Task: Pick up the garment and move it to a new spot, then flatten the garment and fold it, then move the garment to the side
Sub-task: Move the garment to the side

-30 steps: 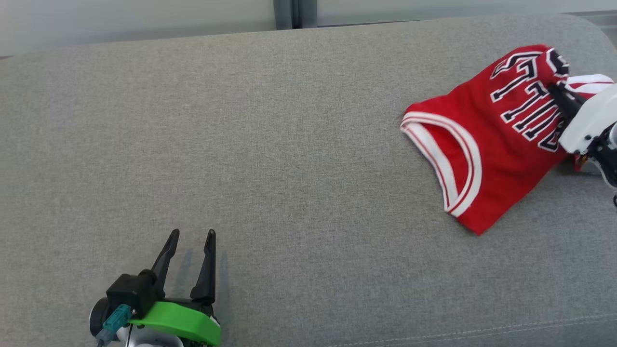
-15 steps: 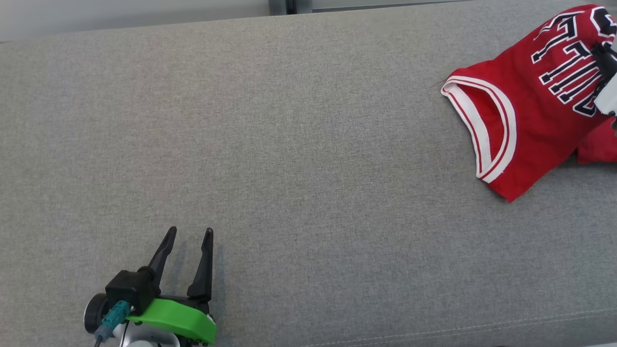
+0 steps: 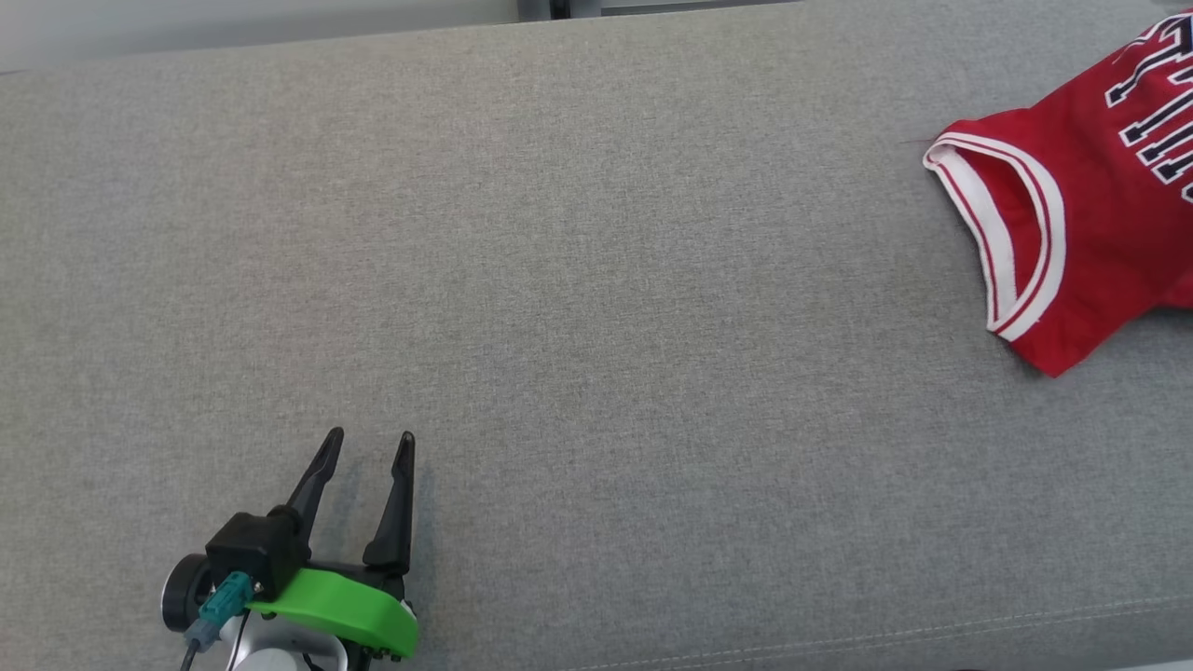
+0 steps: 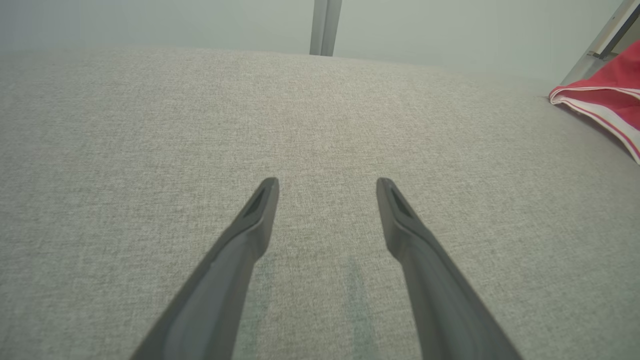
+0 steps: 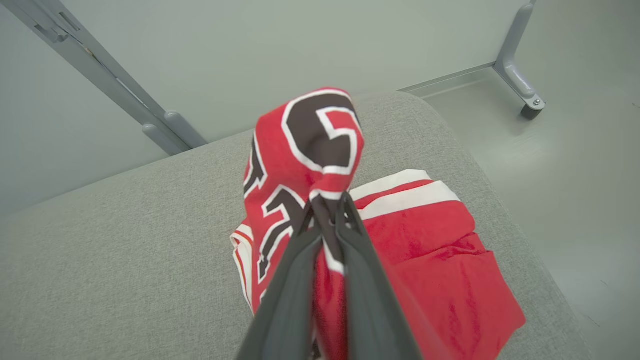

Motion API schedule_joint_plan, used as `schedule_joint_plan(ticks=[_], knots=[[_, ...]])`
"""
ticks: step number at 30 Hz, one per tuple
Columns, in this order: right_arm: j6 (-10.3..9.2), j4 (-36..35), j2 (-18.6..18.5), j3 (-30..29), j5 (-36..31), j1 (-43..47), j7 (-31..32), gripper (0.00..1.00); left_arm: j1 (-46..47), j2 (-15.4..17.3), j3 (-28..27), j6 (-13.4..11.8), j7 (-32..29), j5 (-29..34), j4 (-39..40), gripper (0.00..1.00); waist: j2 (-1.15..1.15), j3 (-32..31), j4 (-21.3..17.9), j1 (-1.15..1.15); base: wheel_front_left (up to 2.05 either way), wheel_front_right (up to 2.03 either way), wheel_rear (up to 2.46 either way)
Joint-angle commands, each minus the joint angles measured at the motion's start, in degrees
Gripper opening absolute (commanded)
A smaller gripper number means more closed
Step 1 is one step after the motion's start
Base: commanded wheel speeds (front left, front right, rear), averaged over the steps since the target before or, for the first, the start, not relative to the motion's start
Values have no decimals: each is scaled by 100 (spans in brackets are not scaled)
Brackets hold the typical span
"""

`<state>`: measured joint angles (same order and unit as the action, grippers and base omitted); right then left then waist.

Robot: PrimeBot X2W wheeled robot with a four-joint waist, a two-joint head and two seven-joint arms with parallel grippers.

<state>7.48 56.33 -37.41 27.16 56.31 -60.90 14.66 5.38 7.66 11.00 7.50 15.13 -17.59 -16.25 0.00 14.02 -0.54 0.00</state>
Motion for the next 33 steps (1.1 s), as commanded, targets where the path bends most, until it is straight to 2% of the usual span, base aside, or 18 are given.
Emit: schedule_joint_plan(ticks=[1,7,12,13,17,20,21,22,28,31,33], knots=[[0,158,-79,-81,-77,-150,73,0,84,57,14,-1,-4,-10,-6,100,0,24,49,0,0,0,0],[0,877,-182,-157,-497,-312,-156,0,128,194,159,-1,-4,-39,-104,100,0,99,208,0,0,0,0],[0,1559,-205,-188,-970,-231,-1000,0,125,293,221,-1,-4,-83,-140,100,0,122,379,0,0,0,0],[0,1559,-205,-188,-970,-231,-1000,0,125,293,221,-1,-4,-83,-140,100,0,122,379,0,0,0,0],[-1,1746,-215,-347,-1218,17,-1696,0,28,325,190,-1,-4,-129,-165,100,0,143,450,0,0,0,0],[-5,1770,-412,-678,-1369,440,-1772,0,-61,337,106,-2,-4,-172,-135,100,0,160,484,0,0,0,0],[-5,1761,-520,-789,-1488,511,-1904,17,-90,341,87,-2,-4,-168,-114,100,0,167,489,0,0,0,0],[-5,1749,-592,-909,-1626,560,-2022,98,-121,341,72,-2,-3,-170,-100,100,0,174,492,0,0,0,0],[-4,1757,-500,-1678,-2513,652,-2894,100,-254,326,-78,-2,-3,-216,-44,100,0,155,448,0,0,0,0],[-4,1691,-330,-2017,-2976,491,-2986,100,-252,294,-122,-2,-4,-227,-38,100,0,84,403,0,0,0,0],[-4,1293,-217,-2346,-3295,528,-2984,100,-222,249,-170,-2,-3,-251,-8,100,0,38,370,0,0,0,0]])
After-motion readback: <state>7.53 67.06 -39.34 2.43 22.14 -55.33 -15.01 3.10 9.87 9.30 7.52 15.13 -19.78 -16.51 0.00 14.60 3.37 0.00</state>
